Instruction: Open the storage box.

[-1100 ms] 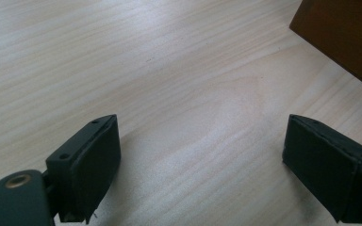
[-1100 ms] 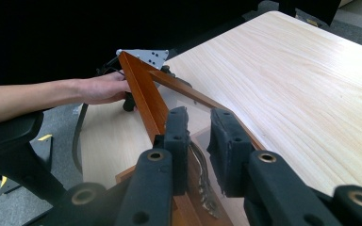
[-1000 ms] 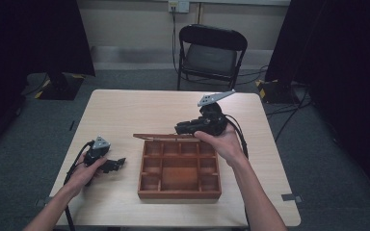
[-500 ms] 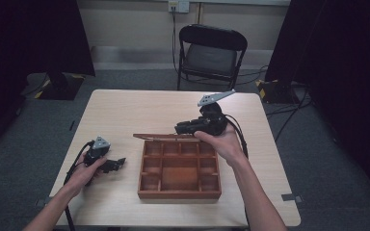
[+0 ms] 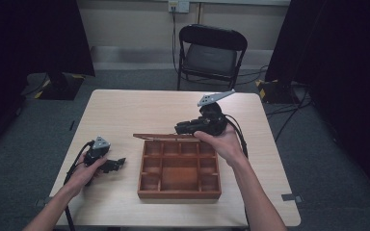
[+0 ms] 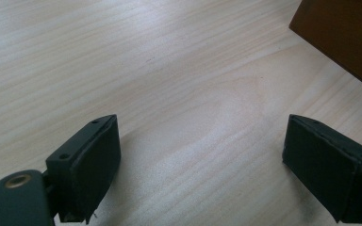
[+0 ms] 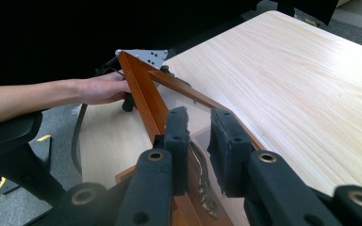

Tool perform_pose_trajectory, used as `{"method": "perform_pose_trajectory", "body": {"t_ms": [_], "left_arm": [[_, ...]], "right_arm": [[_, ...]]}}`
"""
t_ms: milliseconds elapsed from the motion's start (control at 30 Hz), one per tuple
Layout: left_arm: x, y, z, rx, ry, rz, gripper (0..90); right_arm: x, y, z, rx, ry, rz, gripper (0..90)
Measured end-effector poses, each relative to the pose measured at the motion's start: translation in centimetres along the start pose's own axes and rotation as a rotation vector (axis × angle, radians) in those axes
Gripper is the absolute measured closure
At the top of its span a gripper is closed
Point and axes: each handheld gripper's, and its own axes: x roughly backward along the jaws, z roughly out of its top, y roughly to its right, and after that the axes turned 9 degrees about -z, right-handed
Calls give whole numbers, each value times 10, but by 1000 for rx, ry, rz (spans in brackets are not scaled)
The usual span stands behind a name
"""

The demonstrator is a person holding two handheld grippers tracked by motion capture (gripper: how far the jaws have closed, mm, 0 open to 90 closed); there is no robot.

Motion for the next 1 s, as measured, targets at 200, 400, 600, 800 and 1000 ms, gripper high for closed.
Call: {"method": "perform_pose_trajectory", "body": {"t_ms": [200, 400, 600, 800, 1000], "left_arm": [[0, 0, 0, 0, 0, 0, 114], [0, 0, 0, 5, 2, -1, 115], [0, 0, 0, 5, 2, -1, 115], [0, 0, 0, 5, 2, -1, 115], [0, 0, 0, 1, 1, 0, 114]], "right_arm": [[0, 0, 0, 0, -1, 3, 778], [0, 0, 0, 4, 0, 3, 778], [0, 0, 0, 7, -1, 1, 781], [0, -1, 0, 7, -2, 0, 781], [0, -1, 0, 8, -5, -4, 783]]}}
